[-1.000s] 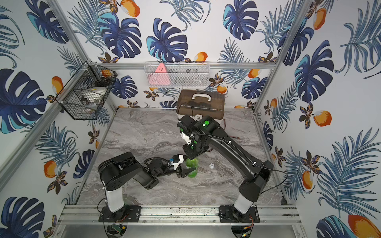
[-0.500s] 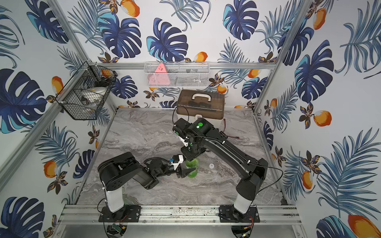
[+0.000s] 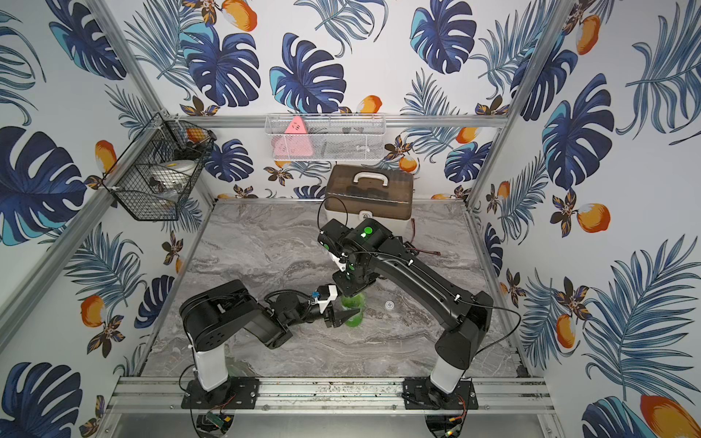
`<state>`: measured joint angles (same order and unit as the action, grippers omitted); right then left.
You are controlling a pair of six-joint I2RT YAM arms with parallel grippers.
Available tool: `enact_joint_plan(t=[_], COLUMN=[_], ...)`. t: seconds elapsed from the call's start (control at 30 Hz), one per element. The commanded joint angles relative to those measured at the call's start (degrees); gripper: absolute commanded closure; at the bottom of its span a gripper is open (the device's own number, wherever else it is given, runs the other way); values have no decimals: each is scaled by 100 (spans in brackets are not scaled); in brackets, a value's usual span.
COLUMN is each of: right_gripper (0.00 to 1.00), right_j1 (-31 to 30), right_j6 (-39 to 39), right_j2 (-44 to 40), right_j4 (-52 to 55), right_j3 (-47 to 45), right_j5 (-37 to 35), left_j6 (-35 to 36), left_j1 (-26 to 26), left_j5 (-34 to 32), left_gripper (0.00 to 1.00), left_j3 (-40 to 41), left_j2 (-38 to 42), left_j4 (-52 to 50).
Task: Screw on the bottle caps
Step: Screw the bottle cap onto the plastic bottle.
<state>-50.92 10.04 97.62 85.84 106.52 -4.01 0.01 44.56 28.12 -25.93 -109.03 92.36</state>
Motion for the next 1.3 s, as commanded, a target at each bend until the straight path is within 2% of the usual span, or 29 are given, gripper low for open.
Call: enact_joint_plan(t=[0.0, 0.53, 0.93, 1.03, 1.27], right_gripper=[66, 64, 44, 45, 55], right_j1=[59, 125, 198, 353, 649], right_j6=[59, 123, 103, 77, 138], right_j2=[-66, -190, -327, -403, -579], right_j4=[-138, -243, -238, -232, -423], right_j3=[-67, -307, -55, -41, -278], right_j5=[244, 414, 401, 401, 538], left_j6=[27, 5, -10, -10, 6], left_j1=[12, 12, 12, 16, 11], left_j5=[207, 185, 185, 185, 176], left_gripper=[31, 31, 31, 31, 31], left_j3=[64, 53, 49, 44, 71], left_j2=[-83, -92, -102, -105, -79], left_j4=[-371, -375, -371, -370, -374])
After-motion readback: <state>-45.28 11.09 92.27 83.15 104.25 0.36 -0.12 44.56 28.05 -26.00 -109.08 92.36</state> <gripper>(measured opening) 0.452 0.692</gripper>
